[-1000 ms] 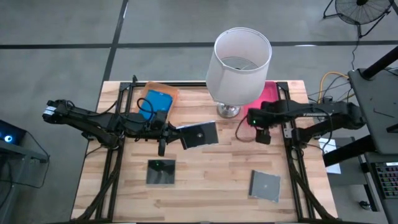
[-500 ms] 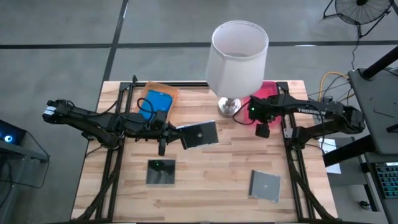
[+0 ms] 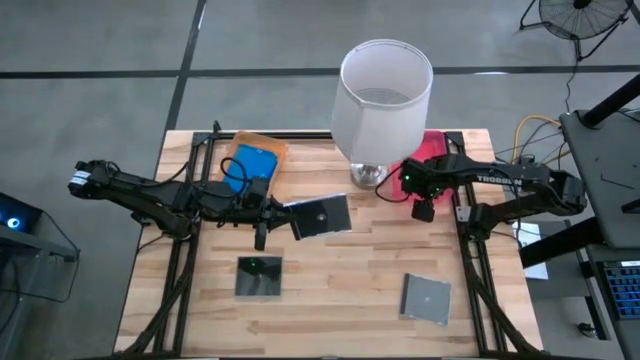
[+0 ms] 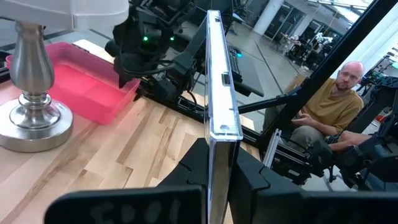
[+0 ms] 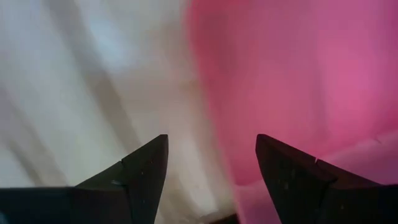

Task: Pick & place jewel cases by type
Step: Put the middle black cd case into the pink bin

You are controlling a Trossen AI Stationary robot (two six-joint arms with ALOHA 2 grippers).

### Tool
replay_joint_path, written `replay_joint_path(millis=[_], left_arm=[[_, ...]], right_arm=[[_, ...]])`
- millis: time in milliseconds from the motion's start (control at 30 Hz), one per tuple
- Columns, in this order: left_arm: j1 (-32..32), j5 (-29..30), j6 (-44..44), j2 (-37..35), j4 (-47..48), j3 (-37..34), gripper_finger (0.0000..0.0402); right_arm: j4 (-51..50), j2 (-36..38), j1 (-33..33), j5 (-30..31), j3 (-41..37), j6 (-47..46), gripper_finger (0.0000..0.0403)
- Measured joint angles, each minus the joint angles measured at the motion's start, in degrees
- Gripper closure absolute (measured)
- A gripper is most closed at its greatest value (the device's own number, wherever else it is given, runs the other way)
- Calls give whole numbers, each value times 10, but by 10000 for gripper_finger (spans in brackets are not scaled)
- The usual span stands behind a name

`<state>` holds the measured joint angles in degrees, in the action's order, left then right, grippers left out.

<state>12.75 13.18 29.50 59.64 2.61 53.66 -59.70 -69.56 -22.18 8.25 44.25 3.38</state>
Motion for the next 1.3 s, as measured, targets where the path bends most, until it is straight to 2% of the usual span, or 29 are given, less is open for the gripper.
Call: replay_joint_path(millis=[367, 667, 967, 1300], left_arm=[[0, 0, 5, 0, 0, 0, 399], [0, 0, 4, 1, -20, 0, 399], [0, 0, 3, 1, -20, 0, 399], [0, 0, 3, 1, -21, 0, 399]], right_arm=[[2, 2, -5, 9, -4, 0, 169], [5, 1, -11, 8, -7, 0, 195], [6, 1, -11, -6, -8, 5, 250], [8, -3, -11, -23, -9, 13, 345]])
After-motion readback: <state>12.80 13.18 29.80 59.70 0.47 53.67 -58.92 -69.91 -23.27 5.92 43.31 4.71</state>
